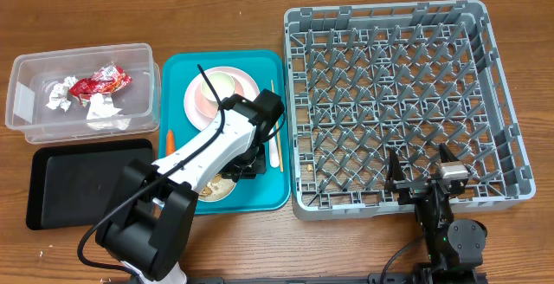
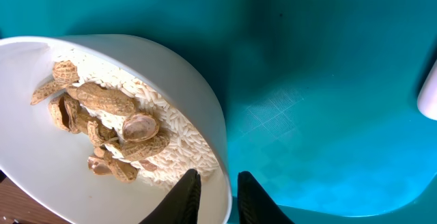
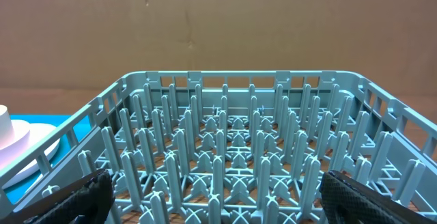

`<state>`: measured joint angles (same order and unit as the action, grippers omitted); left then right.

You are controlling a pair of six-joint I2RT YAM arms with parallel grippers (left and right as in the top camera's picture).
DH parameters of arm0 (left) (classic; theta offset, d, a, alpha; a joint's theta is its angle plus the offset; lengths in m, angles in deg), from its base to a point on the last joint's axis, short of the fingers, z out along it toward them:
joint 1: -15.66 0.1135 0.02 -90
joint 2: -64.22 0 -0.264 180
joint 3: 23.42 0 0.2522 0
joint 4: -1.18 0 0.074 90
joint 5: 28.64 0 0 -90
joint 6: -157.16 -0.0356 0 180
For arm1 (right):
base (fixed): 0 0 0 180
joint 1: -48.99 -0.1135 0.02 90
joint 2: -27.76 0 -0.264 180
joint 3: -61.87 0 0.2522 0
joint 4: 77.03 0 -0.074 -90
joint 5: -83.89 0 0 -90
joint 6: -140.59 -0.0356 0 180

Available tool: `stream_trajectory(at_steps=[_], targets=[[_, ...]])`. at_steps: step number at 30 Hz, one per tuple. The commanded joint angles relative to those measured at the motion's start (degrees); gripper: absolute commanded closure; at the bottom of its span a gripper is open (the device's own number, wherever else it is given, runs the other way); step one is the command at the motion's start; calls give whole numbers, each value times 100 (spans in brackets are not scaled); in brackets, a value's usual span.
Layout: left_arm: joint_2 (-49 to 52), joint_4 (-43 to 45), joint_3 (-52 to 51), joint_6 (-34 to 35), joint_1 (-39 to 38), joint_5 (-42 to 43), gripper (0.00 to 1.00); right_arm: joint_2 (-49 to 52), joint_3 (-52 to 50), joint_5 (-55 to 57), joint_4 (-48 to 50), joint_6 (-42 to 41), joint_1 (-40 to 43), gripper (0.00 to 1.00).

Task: Sort waste into correct bins and load items into the dishwasher
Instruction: 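Grip the rim of the peanut-shell bowl with the left gripper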

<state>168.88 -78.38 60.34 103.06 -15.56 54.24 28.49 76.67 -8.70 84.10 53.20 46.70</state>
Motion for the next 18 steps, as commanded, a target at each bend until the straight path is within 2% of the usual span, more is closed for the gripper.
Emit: stream_trajectory(at_steps=[1, 18], targets=[[68, -15, -52, 57, -33, 72, 80, -44, -59, -9, 46, 22, 11, 0], [68, -26, -52, 55, -33, 74, 81, -44, -59, -9, 46, 22, 11, 0]])
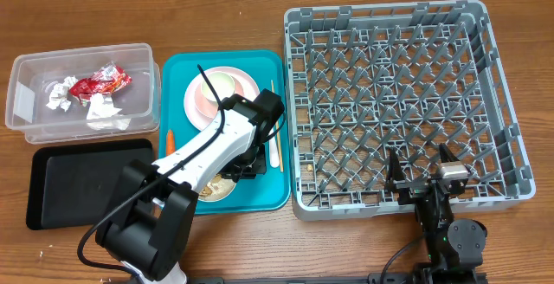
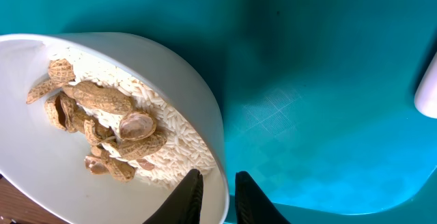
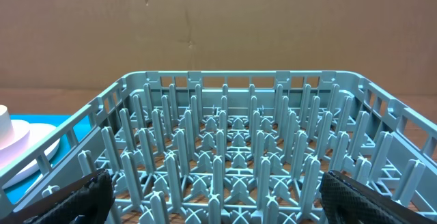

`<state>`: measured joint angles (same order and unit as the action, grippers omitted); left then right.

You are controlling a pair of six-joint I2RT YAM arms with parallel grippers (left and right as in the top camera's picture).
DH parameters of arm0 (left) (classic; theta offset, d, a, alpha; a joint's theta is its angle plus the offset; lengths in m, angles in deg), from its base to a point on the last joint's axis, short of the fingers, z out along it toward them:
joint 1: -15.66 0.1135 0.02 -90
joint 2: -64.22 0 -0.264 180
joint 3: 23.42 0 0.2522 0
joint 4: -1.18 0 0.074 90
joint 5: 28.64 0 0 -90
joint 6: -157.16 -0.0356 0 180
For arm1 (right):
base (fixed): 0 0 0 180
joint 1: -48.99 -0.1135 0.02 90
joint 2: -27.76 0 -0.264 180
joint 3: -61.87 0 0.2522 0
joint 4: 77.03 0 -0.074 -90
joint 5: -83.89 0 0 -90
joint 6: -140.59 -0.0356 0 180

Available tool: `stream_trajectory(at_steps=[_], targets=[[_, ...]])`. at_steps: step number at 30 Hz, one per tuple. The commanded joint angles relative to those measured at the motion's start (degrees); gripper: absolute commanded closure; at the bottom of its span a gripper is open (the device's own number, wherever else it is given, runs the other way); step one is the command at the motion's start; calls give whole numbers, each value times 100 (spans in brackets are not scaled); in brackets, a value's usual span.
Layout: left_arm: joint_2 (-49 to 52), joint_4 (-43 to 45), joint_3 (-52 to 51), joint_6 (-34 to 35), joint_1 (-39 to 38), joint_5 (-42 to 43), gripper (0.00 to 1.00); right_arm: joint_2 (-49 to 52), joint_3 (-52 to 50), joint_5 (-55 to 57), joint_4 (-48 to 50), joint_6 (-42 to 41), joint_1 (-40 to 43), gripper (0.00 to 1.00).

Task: Sort waste into correct bins and load items into the dishwasher
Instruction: 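Grip the rim of the peanut-shell bowl with the left gripper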

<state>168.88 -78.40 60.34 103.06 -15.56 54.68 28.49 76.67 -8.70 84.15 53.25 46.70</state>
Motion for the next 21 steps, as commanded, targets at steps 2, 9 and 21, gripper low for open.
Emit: stream_trajectory(at_steps=[2, 9, 21], targets=[[68, -20, -52, 57, -33, 31, 81, -44, -59, -7, 42, 17, 11, 0], [68, -20, -52, 55, -35, 31, 82, -44, -59, -9, 42, 17, 11, 0], [68, 24, -55, 162, -87, 4, 85, -44, -59, -9, 42, 17, 11, 0]])
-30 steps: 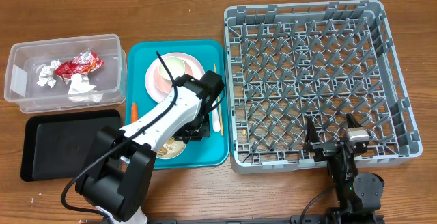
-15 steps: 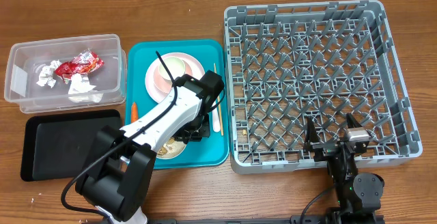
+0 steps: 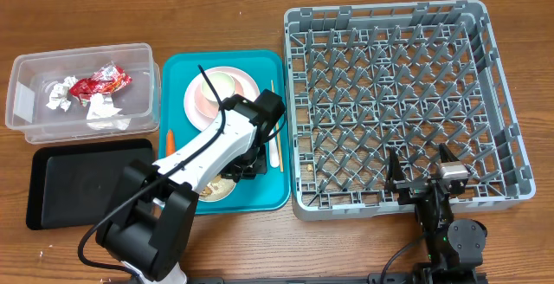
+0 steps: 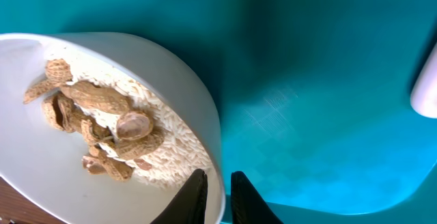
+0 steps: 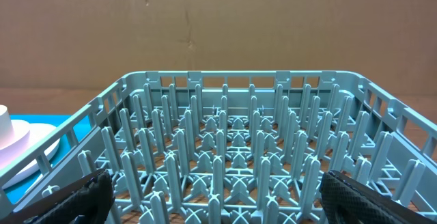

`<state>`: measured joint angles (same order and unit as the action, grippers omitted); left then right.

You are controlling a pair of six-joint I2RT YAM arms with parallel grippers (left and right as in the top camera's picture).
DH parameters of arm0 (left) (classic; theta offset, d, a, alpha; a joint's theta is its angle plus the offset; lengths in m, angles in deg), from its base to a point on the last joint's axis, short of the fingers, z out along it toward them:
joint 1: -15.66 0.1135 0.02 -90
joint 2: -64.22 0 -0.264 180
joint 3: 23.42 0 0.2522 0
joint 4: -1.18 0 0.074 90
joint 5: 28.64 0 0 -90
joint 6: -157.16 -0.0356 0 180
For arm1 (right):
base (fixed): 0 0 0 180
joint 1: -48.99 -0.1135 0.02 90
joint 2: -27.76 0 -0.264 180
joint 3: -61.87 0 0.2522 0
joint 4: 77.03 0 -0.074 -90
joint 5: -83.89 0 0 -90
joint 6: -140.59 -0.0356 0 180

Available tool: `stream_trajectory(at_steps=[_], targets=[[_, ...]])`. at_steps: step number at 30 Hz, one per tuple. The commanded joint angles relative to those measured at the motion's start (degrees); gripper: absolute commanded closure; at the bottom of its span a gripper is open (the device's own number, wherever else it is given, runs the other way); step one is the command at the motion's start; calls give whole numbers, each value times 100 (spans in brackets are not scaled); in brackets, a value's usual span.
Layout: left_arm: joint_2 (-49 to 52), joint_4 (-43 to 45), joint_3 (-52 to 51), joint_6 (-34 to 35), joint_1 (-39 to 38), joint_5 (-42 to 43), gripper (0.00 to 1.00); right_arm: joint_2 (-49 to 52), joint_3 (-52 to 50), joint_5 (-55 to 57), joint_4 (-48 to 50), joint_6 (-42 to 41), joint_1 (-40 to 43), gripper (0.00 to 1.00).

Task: Sort waste into correct bins and load items into the dishwasher
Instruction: 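Grip the rim of the peanut-shell bowl with the left gripper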

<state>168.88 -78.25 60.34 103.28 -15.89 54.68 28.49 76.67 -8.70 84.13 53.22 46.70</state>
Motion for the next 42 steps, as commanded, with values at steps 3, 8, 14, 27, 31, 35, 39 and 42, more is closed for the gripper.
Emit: stream_trajectory(at_steps=[3, 8, 14, 27, 31, 35, 39, 42], targets=[[68, 4, -55, 138, -74, 4, 83, -44, -59, -9, 46, 20, 11, 0], [68, -11, -55, 140, -79, -140, 83, -44, -59, -9, 44, 20, 11, 0], [68, -9, -55, 140, -79, -188, 83, -44, -59, -7, 46, 20, 11, 0], [66, 243, -337, 127, -66, -267, 90, -44, -59, -9, 44, 20, 11, 0], [63, 68, -155, 116, -61, -317, 91, -44, -59, -9, 44, 20, 11, 0], [63, -181, 138, 116, -61, -468, 92, -44, -59, -9, 44, 17, 11, 0], [63, -186, 168, 118, -61, -466, 92, -44, -59, -9, 44, 20, 11, 0], [63, -201, 168, 118, -66, -466, 90, -44, -59, -7, 44, 20, 11, 0]])
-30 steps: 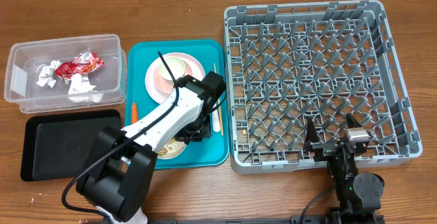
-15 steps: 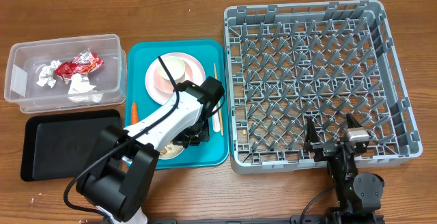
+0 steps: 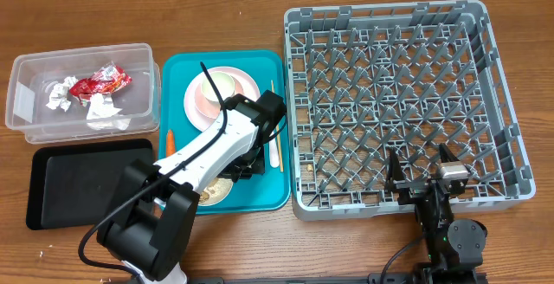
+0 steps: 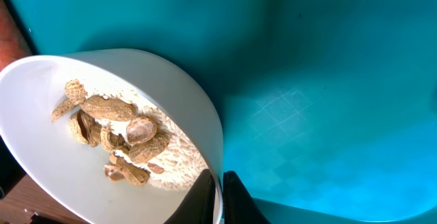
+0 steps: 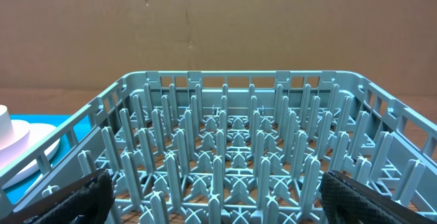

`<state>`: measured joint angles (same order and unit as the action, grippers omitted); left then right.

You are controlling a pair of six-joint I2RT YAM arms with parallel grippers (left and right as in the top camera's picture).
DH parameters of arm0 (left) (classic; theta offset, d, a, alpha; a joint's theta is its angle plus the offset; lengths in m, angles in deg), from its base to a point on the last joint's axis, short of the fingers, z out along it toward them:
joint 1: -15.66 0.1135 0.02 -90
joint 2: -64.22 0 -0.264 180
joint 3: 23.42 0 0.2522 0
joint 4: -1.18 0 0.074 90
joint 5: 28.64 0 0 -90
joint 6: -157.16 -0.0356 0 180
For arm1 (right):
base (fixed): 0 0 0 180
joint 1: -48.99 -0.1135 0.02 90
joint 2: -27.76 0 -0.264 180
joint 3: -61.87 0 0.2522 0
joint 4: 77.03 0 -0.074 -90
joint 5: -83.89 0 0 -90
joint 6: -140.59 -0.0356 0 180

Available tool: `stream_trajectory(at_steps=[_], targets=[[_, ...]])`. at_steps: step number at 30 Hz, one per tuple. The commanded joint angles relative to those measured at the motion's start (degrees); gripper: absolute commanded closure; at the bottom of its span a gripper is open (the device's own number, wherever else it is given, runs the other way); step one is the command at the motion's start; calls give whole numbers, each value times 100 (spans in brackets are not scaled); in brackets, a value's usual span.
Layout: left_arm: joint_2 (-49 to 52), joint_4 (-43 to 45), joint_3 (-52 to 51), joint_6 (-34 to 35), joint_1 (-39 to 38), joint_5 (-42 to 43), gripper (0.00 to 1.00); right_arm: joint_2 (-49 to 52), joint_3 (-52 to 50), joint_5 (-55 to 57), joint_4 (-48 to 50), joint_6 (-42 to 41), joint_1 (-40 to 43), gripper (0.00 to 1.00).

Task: Sort waste into correct bins and load items into the dishwasher
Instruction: 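Grip the rim of the peanut-shell bowl with the left gripper, then lift the bowl with the left gripper and carry it over the black tray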

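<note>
A white bowl [image 4: 48,135] of rice and peanut shells [image 4: 113,125] sits at the front of the teal tray [image 4: 328,80]. My left gripper [image 4: 218,195] is shut on the bowl's right rim, one finger inside and one outside. From overhead the bowl [image 3: 210,193] shows at the tray's [image 3: 260,63] front edge, under the left gripper [image 3: 241,166]. The grey dish rack [image 3: 385,9] holds nothing. My right gripper [image 3: 421,173] stands open at the rack's front edge. The right wrist view shows the right gripper [image 5: 218,195] facing the rack's pegs [image 5: 225,149].
A pink plate with a green cup [image 3: 219,87], a pale utensil [image 3: 276,150] and an orange scrap [image 3: 170,139] also lie on the tray. A clear bin [image 3: 26,111] with wrappers stands at the left, and a black tray [image 3: 78,184] lies in front of it.
The left gripper's fingers have closed tighter on the bowl's rim. The bowl looks smaller and further off in the left wrist view, and brown table now shows at the top left.
At the oldest moment my left gripper straddled the bowl's rim with a wide gap. The gap narrowed at each later moment, and now the fingers pinch the rim. The right arm has stayed still, open at the rack's front.
</note>
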<state>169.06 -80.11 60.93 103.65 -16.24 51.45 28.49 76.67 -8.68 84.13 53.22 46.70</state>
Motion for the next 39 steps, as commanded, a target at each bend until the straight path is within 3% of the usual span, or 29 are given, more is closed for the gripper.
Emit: stream_trajectory(at_steps=[1, 7, 15, 21, 33, 39], targets=[[46, -17, 98, 81, -31, -142, 89, -44, -59, -11, 44, 20, 11, 0], [48, 96, -138, 103, -39, -76, 84, -44, -59, -11, 44, 20, 11, 0], [48, 157, -286, 129, -39, -55, 87, -44, -59, -11, 44, 20, 11, 0], [48, 160, -295, 146, -39, -33, 96, -44, -59, -11, 44, 20, 11, 0], [33, 70, -238, -55, -37, 295, 96, -44, -59, -11, 44, 20, 11, 0], [-511, 118, -92, -57, -33, 332, 96, -44, -59, -11, 44, 20, 11, 0]])
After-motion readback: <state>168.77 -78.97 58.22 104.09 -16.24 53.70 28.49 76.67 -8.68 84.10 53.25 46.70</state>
